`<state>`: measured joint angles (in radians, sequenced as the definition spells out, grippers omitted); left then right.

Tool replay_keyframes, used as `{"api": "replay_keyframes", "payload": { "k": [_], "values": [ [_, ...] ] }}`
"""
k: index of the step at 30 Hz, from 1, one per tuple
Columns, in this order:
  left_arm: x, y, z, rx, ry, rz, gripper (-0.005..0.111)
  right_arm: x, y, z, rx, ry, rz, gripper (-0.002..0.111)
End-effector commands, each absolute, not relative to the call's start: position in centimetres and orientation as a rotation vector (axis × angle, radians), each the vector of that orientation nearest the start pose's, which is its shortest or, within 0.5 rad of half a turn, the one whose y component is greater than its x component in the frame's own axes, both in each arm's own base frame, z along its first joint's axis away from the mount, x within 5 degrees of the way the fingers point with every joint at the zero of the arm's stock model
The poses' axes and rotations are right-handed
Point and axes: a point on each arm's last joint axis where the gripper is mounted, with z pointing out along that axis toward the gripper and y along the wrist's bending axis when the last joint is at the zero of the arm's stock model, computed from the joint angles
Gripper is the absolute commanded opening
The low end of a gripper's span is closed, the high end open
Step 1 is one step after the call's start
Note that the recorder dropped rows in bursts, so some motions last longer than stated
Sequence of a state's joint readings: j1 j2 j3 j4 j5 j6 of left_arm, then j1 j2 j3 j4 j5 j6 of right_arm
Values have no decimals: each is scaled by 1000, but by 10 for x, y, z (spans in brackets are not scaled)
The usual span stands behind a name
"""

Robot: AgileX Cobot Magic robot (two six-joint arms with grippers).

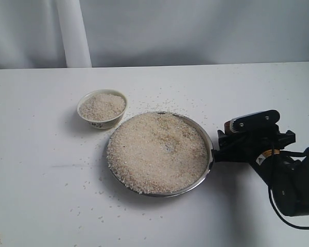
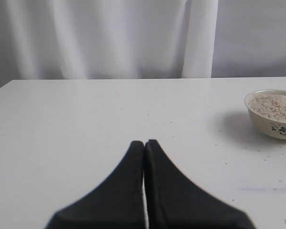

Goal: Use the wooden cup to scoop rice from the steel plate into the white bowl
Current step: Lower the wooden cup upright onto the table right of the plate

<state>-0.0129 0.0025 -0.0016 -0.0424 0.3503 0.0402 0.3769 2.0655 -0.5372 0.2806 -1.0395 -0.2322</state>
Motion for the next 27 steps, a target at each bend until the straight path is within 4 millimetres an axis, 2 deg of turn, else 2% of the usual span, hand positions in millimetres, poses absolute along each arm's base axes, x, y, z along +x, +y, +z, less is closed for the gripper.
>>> {"api": "replay_keyframes", "payload": {
  "k": [1,6,8,11,12,14,17,27],
  "values": [
    [53,-2,182,21,1828,-26,0,293,90,74,-298,1930,-55,0],
    [53,-2,182,21,1828,-26,0,293,94,74,-375,1911,-53,0],
    [53,-2,182,21,1828,-26,0,293,95,74,-382,1907,-50,6],
    [53,-2,182,21,1828,-26,0,293,94,75,-366,1904,-53,27],
    [53,-2,182,21,1828,-26,0,293,93,75,-350,1907,-57,39],
    [53,-2,182,21,1828,-26,0,294,89,76,-293,1909,-77,56],
    [53,-2,182,21,1828,-26,0,294,86,76,-250,1917,-96,71],
    [53,-2,182,21,1828,-26,0,293,89,75,-283,1924,-72,73]
  ]
}}
